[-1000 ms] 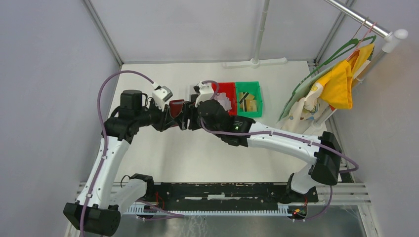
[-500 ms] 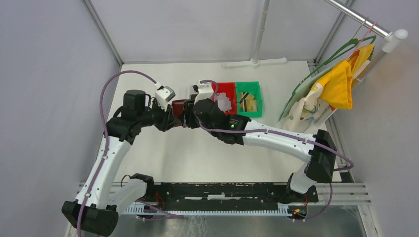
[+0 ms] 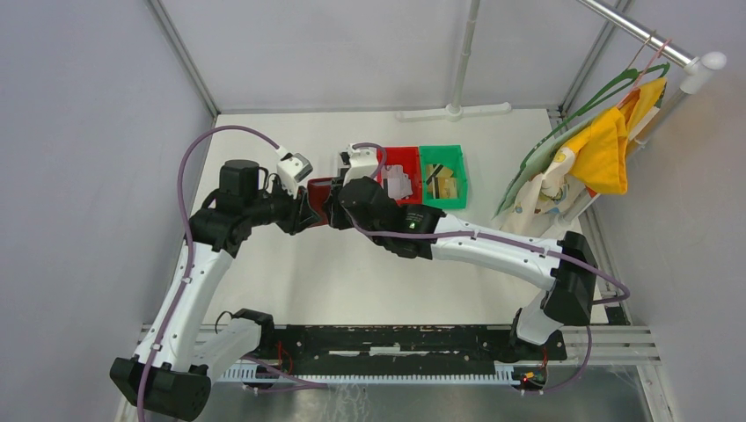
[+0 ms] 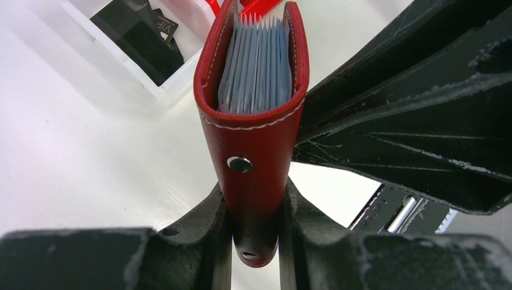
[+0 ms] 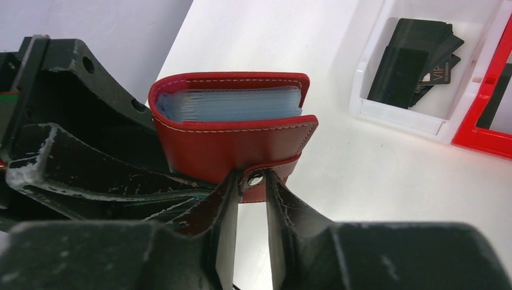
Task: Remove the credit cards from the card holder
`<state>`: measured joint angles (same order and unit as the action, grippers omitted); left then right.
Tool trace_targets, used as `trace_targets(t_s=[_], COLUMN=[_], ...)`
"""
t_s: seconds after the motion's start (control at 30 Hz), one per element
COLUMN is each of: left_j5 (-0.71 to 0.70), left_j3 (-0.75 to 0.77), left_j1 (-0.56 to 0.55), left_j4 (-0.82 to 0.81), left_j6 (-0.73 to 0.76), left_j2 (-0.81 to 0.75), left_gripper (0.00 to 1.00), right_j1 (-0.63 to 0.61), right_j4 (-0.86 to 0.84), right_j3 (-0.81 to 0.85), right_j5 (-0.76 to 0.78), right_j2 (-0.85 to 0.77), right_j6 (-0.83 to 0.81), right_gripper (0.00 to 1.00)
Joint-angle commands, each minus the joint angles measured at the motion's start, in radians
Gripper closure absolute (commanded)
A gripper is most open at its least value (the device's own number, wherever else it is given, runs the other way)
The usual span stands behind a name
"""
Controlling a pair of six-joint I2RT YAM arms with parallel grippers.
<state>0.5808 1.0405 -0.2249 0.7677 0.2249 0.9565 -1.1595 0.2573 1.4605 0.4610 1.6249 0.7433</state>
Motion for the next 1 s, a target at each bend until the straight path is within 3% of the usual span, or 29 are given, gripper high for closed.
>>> trace_targets(t_s=[0.0, 0.17, 0.7, 0.8, 0.97], left_j5=[0.073, 0.065, 0.060, 0.092, 0.236], left_j3=[0.043, 0.041, 0.073, 0.092, 0.132], left_j1=[-0.004, -0.004, -0.004, -0.004, -0.003], left_j4=[-0.020, -0.006, 0.019, 0.038, 0.099], left_j6=[-0.002, 0.017, 0.029, 0.036, 0.058], left_j2=[-0.021, -0.022, -0.007, 0.002, 0.022], left_gripper=[0.98, 0.98, 0.98, 0.98, 0.98], right_j1=[0.012, 0.012, 0.027, 0.063, 0.169], right_j4=[0.015, 0.025, -0.011, -0.093, -0.227], right_j3=[0.060, 0.064, -0.060, -0.149, -0.289], right_j5=[0.116, 0.164, 0.142, 0.044, -0.196], right_j2=[0.018, 0.014, -0.078, -0.129, -0.195], right_j6=[-0.038, -0.068, -0.107, -0.128, -0.120], right_gripper=[0.78, 1.00, 1.00, 0.95, 0.77])
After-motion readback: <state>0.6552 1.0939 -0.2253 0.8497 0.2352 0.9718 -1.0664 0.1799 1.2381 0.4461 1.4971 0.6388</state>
